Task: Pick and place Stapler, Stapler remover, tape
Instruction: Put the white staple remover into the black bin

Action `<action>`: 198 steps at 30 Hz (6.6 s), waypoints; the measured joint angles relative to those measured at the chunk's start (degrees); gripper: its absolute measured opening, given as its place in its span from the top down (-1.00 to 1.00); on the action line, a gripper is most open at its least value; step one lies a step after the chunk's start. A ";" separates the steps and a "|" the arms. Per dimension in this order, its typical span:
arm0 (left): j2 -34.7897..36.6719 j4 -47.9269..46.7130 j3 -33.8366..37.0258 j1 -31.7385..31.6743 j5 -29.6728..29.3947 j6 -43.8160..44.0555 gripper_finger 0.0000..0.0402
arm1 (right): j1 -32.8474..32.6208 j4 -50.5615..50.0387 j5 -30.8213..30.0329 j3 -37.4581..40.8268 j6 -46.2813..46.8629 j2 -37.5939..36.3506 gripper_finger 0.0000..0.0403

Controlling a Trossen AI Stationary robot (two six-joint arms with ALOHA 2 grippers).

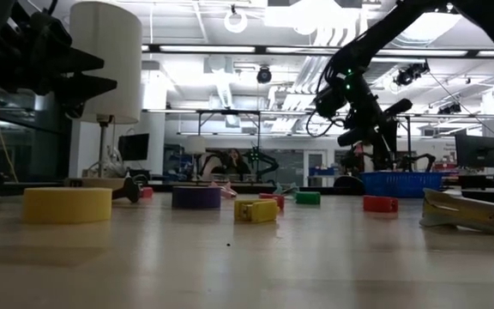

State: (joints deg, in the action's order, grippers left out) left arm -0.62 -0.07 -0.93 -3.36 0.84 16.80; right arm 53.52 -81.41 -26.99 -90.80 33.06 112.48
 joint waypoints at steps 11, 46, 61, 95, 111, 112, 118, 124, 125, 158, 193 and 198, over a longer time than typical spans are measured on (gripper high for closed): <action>0.02 0.00 0.00 0.00 0.01 0.00 -0.06 | -4.22 4.01 0.42 0.00 -0.35 -5.49 0.59; 0.00 0.02 0.00 0.02 0.00 0.00 -0.06 | -14.77 18.83 14.12 0.20 -9.59 -6.00 0.03; 0.01 0.00 0.00 0.01 0.01 0.00 -0.06 | -17.69 23.77 18.42 12.16 -4.42 -14.84 0.03; 0.01 0.01 0.00 0.01 0.00 0.00 -0.06 | -46.68 27.43 32.84 32.61 11.19 -30.73 0.03; 0.02 0.02 0.00 0.00 0.00 0.02 -0.06 | -67.89 29.15 32.49 32.61 38.55 -30.01 0.03; 0.00 0.01 0.00 0.00 0.02 0.01 -0.06 | -68.93 29.71 32.50 32.61 39.29 -29.50 0.03; 0.02 0.01 0.00 0.00 0.01 0.02 -0.06 | -73.42 34.29 32.61 32.61 44.14 -24.64 0.03; 0.01 0.01 0.00 0.02 0.00 0.01 -0.06 | -75.59 40.43 33.78 32.61 47.12 -19.88 0.03; 0.00 0.00 0.00 0.02 0.00 0.02 -0.06 | -75.78 41.20 33.97 32.61 47.15 -19.23 0.03; 0.02 0.01 0.00 0.00 0.02 0.02 -0.06 | -76.33 48.24 33.67 32.52 47.93 -10.21 0.06; 0.00 0.01 0.00 0.00 0.02 0.00 -0.06 | -76.54 39.63 43.35 30.73 48.03 -16.54 0.81; 0.02 0.00 0.00 0.00 0.02 0.00 -0.06 | -79.51 35.56 47.71 30.73 49.66 -20.31 0.81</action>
State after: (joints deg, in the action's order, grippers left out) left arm -0.60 -0.08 -0.93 -3.35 0.86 16.80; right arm -25.99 -45.85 20.72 -60.07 82.72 92.18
